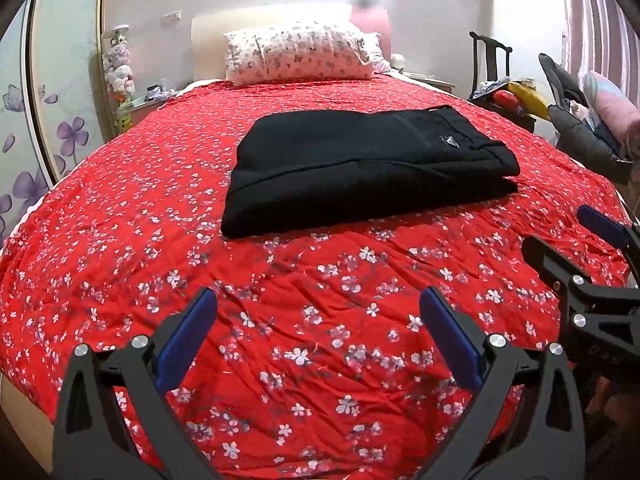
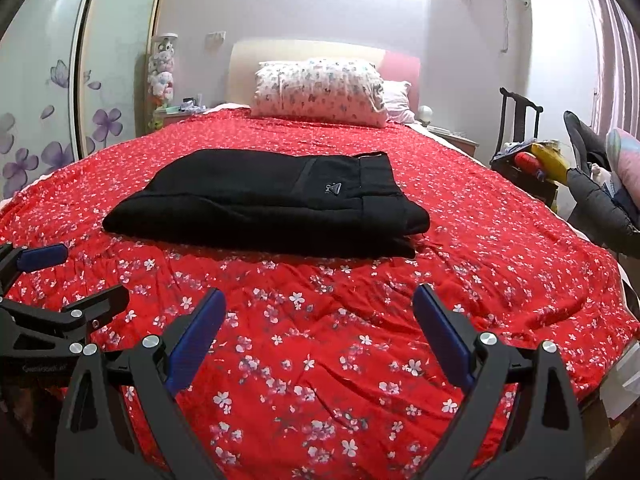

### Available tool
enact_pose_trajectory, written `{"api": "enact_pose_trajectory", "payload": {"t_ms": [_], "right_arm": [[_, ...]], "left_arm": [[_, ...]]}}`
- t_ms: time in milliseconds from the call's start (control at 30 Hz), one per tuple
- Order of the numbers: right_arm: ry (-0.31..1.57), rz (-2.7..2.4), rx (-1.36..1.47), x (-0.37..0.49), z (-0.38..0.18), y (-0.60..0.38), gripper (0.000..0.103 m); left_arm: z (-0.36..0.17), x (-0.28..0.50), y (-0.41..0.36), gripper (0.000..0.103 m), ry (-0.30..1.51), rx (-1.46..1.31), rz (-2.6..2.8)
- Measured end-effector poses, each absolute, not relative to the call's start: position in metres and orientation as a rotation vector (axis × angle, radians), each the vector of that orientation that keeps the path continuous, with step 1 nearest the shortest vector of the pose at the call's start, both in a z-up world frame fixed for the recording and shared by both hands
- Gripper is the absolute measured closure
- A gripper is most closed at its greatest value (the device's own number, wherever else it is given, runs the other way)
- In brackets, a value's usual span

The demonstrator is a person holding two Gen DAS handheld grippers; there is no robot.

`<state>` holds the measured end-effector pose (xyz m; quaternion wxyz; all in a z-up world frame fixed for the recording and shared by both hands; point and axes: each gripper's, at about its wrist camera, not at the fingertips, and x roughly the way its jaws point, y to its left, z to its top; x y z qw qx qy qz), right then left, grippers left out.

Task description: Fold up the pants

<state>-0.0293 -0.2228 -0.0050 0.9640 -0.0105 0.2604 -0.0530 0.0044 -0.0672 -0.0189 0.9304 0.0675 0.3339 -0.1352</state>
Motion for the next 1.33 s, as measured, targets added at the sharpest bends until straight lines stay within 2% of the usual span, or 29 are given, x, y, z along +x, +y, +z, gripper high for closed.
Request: {"api": "enact_pose_trajectory", "payload": {"t_ms": [1333], "right_arm": [[0.543,-0.099,-0.023,-0.0273,-0.0094,-0.2295,0.007]], "left_arm": [[-0.0198,0.0026,-0.067,0.002,0.677,0.154,-0.281]]}}
